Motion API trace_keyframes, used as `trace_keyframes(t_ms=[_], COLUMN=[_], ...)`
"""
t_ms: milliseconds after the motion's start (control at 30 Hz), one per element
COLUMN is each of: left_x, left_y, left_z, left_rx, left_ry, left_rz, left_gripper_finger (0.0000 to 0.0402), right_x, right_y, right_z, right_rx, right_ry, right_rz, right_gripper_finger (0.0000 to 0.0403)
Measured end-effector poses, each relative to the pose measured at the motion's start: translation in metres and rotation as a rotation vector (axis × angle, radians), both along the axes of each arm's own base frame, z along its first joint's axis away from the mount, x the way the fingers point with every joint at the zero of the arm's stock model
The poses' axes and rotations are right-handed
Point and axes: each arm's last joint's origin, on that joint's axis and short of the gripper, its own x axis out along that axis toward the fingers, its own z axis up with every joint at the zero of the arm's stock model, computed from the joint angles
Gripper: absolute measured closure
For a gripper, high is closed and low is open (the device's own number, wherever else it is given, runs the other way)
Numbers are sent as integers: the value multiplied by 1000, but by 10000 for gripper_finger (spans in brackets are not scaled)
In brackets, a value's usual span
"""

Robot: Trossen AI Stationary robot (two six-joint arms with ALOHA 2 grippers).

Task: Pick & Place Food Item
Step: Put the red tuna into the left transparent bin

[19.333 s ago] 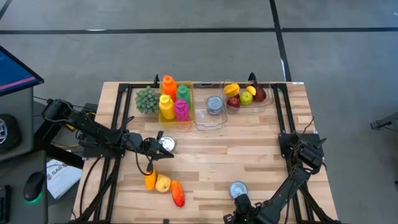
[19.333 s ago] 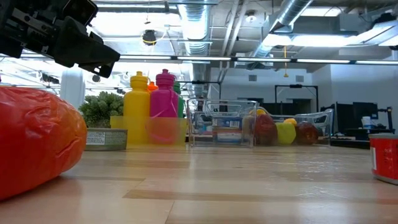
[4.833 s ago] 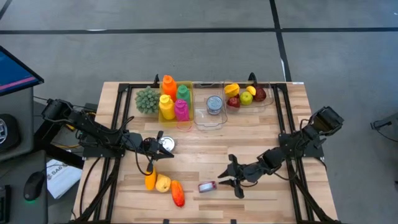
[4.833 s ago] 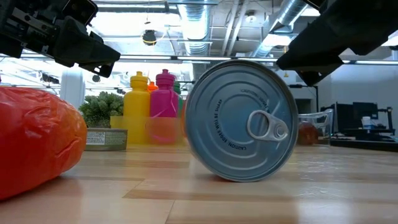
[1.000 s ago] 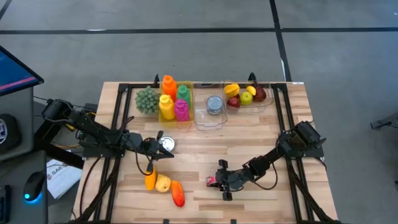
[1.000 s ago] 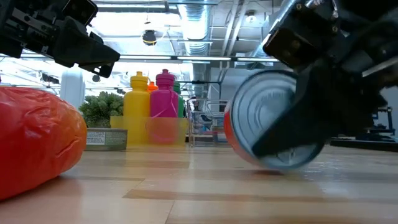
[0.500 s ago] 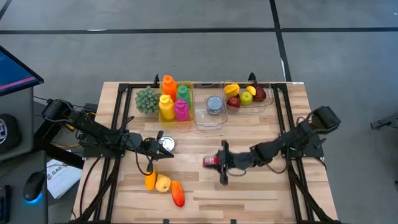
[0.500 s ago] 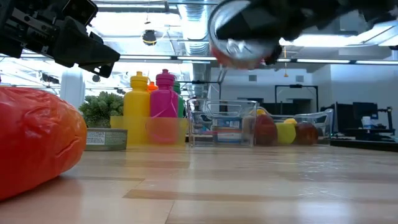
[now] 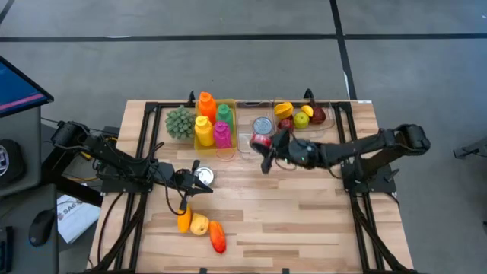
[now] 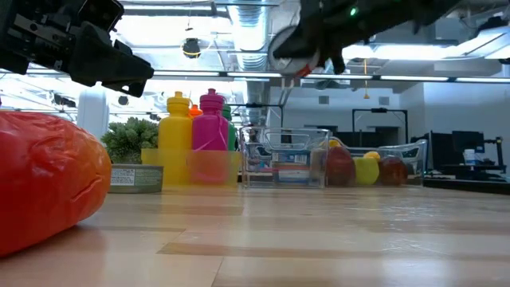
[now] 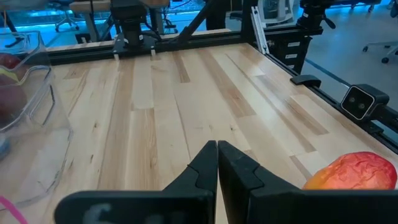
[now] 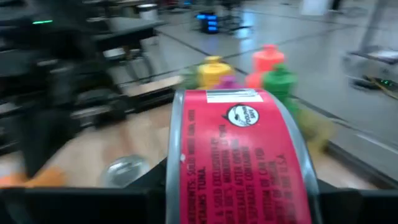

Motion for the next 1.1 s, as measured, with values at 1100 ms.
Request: trace_keyframes(t_ms=[1100], left_x=[0], left_y=[0], left_z=[0], left_rx=[3], left_ry=[-1], left_rz=[0], left_gripper_finger=[399], right_x=[69], right_y=[-89], right_z=[-74], right_rx=[252], right_ry=[279], right_rz=[-104], right_gripper_finger=[289])
